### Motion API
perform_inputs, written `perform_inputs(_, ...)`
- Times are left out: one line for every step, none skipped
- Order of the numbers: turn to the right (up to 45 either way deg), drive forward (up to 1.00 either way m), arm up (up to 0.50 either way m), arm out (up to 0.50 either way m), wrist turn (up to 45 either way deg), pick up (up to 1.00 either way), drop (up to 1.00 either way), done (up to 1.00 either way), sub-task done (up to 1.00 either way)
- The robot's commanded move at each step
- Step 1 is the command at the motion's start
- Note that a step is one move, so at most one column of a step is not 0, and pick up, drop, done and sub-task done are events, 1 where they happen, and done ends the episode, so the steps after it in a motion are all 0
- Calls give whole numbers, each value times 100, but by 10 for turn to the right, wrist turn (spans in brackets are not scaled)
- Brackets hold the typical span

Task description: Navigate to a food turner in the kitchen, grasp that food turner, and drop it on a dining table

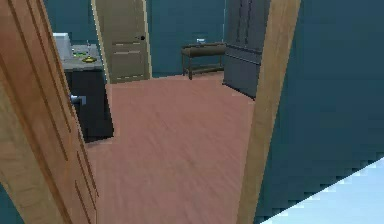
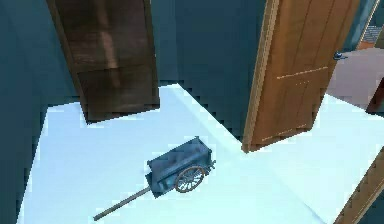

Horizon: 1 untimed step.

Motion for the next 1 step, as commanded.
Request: perform_inputs(0, 45, 0, 0, 0, 0, 0, 0, 0)
